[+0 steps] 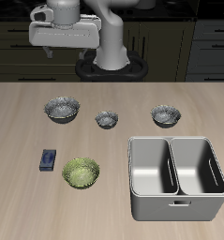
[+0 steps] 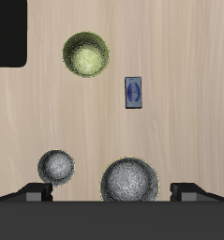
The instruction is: Place the green bowl in the left side of the drainer
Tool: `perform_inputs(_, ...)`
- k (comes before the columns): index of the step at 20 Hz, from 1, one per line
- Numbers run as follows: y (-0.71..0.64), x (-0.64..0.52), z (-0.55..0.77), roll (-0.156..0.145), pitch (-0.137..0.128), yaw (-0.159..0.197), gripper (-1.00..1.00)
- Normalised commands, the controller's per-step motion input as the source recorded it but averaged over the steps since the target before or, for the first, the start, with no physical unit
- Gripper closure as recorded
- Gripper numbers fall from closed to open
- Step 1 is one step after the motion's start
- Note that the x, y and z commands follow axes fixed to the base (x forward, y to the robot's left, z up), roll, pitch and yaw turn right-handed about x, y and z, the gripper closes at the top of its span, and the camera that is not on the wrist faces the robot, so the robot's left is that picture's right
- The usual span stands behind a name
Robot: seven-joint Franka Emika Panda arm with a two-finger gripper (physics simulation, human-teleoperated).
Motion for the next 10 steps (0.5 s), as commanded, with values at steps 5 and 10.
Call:
perform_inputs(5,-0.27,0.25,0.13,-0.027,0.001,-0.012,-1.0)
perform_inputs(10,-0.17,0.24,0.07,0.014,0.002,0.019,-1.0)
